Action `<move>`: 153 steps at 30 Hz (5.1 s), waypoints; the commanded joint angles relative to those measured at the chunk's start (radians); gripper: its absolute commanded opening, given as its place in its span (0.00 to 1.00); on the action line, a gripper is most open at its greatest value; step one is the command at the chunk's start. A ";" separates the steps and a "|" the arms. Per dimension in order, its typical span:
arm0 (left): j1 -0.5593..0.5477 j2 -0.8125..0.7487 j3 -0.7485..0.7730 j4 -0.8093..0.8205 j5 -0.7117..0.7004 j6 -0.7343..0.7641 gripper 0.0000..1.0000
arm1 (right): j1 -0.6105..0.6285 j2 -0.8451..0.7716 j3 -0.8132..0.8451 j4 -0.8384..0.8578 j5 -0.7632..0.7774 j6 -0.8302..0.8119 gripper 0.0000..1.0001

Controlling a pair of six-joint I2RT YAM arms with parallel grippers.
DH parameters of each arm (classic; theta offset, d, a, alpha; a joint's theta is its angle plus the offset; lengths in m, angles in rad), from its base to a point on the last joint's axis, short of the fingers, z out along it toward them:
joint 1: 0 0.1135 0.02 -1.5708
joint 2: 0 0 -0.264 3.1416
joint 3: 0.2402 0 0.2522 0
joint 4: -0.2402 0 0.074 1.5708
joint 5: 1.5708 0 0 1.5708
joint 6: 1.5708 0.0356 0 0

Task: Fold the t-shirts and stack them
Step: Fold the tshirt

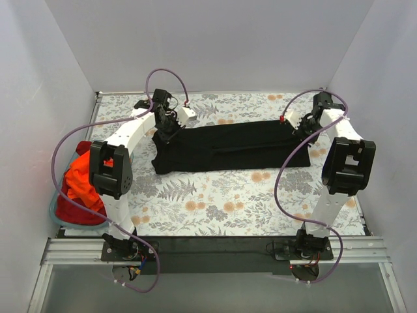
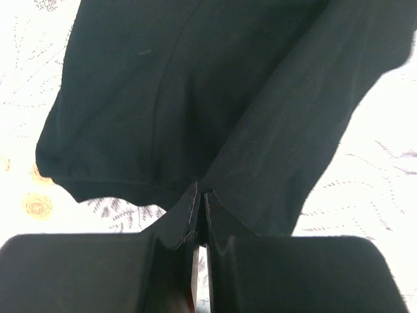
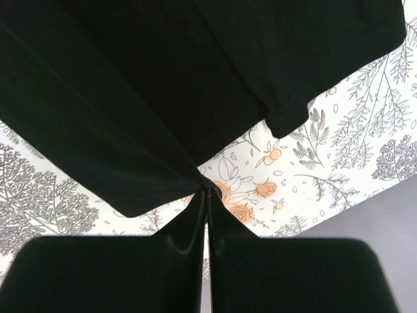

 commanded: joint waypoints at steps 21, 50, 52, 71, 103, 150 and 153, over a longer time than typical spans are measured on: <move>0.038 0.107 0.101 0.042 -0.015 0.031 0.00 | 0.025 0.164 0.167 0.003 0.025 0.016 0.01; 0.223 0.008 0.034 -0.037 0.257 -0.340 0.70 | -0.093 0.121 0.221 -0.164 -0.104 0.337 0.67; 0.230 -0.023 -0.040 -0.008 0.261 -0.375 0.71 | -0.116 0.134 0.218 -0.210 -0.162 0.398 0.67; 0.246 -0.022 -0.286 0.092 0.249 -0.471 0.71 | -0.147 0.291 0.187 -0.209 -0.148 0.570 0.64; 0.277 -0.125 -0.224 -0.055 0.324 -0.393 0.55 | -0.175 0.058 0.061 -0.252 -0.101 0.429 0.60; 0.205 0.067 -0.240 0.086 0.275 -0.745 0.42 | 0.641 0.167 -0.273 0.851 -0.632 1.814 0.66; 0.205 0.073 -0.244 0.092 0.274 -0.750 0.41 | 0.655 0.179 -0.278 0.880 -0.636 1.851 0.63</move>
